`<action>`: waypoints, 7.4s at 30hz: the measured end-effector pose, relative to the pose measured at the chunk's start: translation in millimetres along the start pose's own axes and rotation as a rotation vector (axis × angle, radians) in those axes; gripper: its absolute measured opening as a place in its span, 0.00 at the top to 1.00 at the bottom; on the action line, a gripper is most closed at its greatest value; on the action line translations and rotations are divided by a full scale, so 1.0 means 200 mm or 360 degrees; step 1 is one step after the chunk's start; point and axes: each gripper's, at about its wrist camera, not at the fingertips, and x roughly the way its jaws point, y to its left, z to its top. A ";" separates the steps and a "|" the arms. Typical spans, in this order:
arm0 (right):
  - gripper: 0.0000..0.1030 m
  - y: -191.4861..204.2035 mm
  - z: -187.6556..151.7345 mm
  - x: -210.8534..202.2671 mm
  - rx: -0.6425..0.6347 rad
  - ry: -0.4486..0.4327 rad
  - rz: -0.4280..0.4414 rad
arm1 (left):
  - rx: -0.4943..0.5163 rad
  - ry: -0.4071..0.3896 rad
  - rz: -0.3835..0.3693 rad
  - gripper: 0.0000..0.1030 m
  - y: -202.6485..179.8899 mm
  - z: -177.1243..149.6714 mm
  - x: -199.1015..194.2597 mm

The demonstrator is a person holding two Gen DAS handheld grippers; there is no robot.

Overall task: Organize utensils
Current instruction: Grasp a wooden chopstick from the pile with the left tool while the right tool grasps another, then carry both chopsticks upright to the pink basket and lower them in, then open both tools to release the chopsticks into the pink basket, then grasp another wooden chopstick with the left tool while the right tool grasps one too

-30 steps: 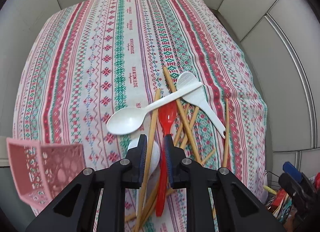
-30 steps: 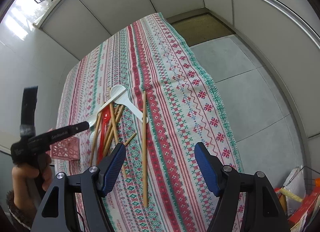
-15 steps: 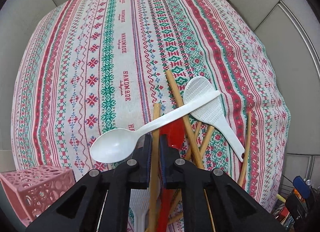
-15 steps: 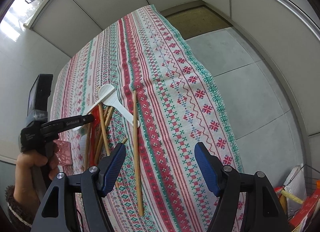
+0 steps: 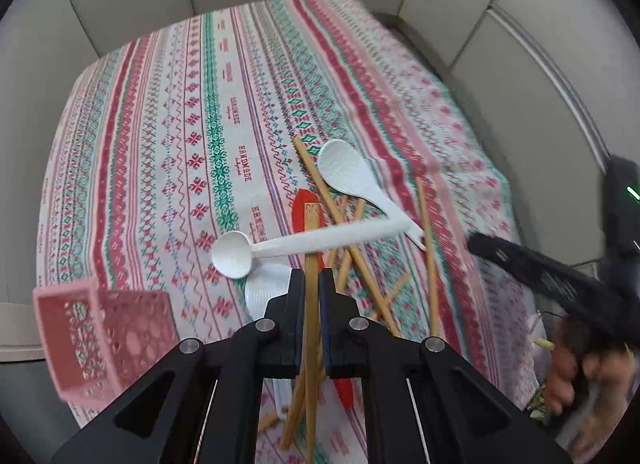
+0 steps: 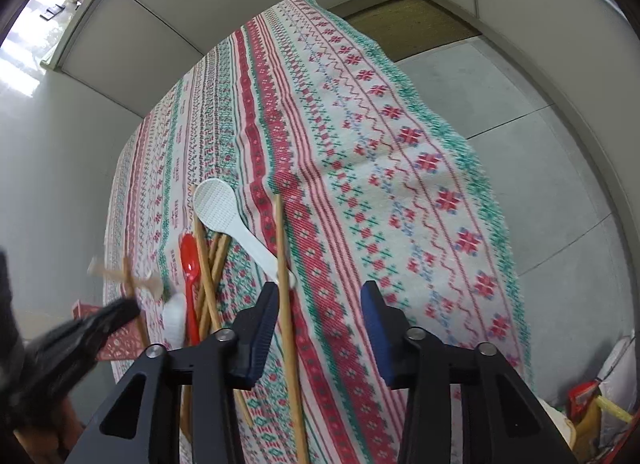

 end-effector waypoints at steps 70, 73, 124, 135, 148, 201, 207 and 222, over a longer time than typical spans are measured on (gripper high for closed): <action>0.95 0.97 -0.53 -1.05 -0.0685 -0.0992 0.0219 | -0.0513 -0.1260 0.0219 0.93 0.73 -0.46 -0.97; 0.95 1.01 -0.55 -1.05 -0.0698 -0.0999 0.0247 | -0.0482 -0.1194 0.0234 0.93 0.76 -0.43 -0.87; 0.46 1.39 -0.50 -0.61 -0.0772 -0.0691 0.0162 | -0.0644 -0.0636 0.0215 0.26 0.98 -0.61 -0.66; 0.32 1.03 -0.51 -0.75 -0.0651 -0.0524 0.0026 | -0.0560 -0.0481 0.0112 0.21 0.82 -0.69 -0.63; 0.27 0.59 -0.56 -0.54 -0.0467 -0.0156 -0.0143 | -0.0354 -0.0210 0.0035 0.21 0.56 -0.76 -0.40; 0.53 0.20 -0.50 -0.12 -0.0120 0.0243 0.0143 | 0.0098 -0.0030 -0.0249 0.93 0.21 -0.71 -0.19; 0.71 0.24 -0.48 0.00 -0.0111 0.0269 0.0189 | 0.0107 -0.0052 -0.0234 0.93 0.24 -0.76 -0.26; 0.96 0.32 -0.52 -0.21 -0.0307 0.0101 0.0155 | 0.0126 -0.0170 -0.0190 0.93 0.28 -0.80 -0.45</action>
